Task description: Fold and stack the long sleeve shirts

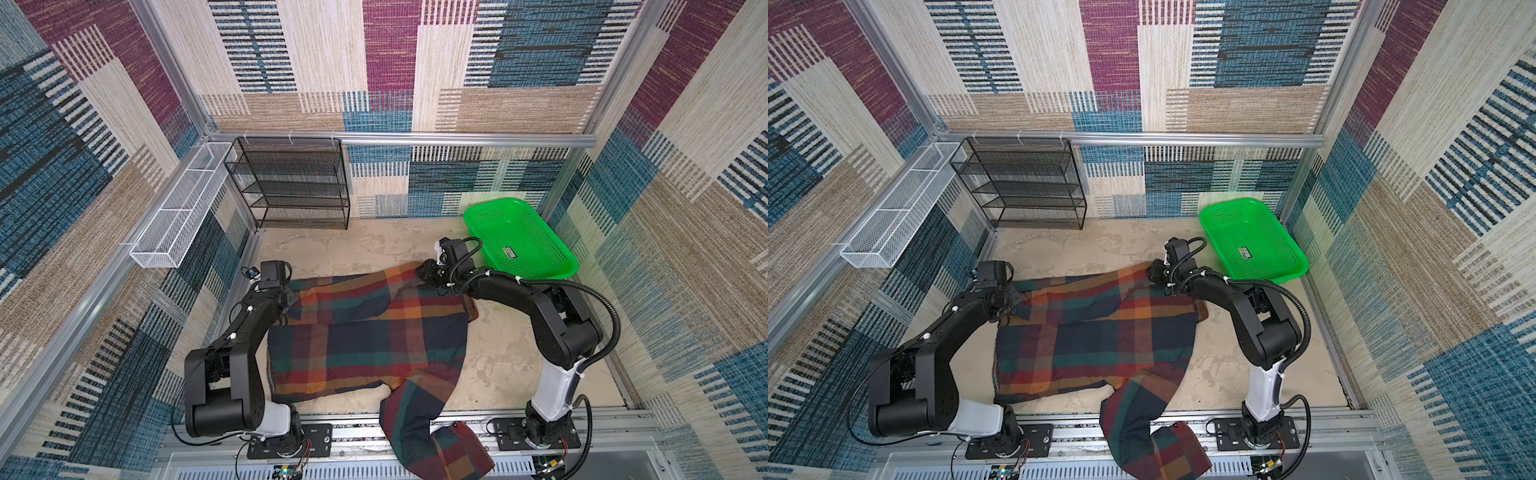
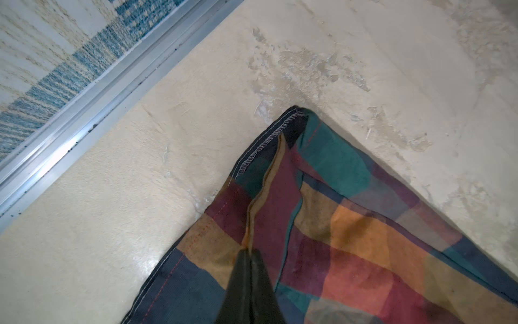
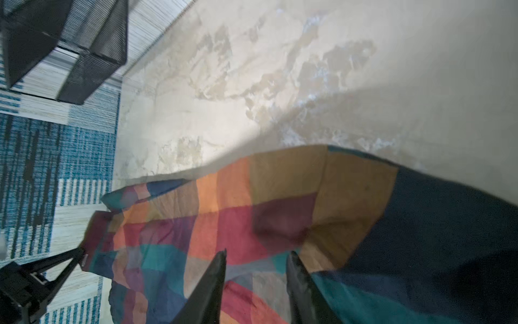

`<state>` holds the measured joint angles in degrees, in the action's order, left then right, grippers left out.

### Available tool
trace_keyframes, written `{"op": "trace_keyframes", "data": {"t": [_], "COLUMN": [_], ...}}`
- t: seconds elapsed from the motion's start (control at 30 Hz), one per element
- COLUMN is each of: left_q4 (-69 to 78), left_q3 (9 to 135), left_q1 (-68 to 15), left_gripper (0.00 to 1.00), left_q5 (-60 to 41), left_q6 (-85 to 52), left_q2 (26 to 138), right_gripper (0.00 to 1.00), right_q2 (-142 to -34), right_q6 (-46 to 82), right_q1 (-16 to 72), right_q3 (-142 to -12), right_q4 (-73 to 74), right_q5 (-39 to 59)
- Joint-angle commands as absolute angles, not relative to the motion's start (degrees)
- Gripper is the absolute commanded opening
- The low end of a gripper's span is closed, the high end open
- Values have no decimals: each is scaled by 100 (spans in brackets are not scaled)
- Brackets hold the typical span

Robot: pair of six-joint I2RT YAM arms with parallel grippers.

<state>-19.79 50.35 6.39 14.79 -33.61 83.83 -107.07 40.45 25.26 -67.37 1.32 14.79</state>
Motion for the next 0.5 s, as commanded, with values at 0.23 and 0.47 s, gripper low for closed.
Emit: {"op": "trace_keyframes", "data": {"t": [0.23,0.47], "left_q4": [-2007,-2025], "left_q3": [5114,5181], "left_q1": [708,771], "left_gripper": [0,0], "left_q5": [1293,1173], "left_q6": [-3371,-3409], "left_q2": [8588,8768], "right_gripper": [29,24], "right_q2": [-11396,-11035], "right_q6": [4546,4834], "right_q1": [2532,2533], "right_q3": [-7213,-5645], "right_q4": [559,1534], "right_q5": [1327,1077]}}
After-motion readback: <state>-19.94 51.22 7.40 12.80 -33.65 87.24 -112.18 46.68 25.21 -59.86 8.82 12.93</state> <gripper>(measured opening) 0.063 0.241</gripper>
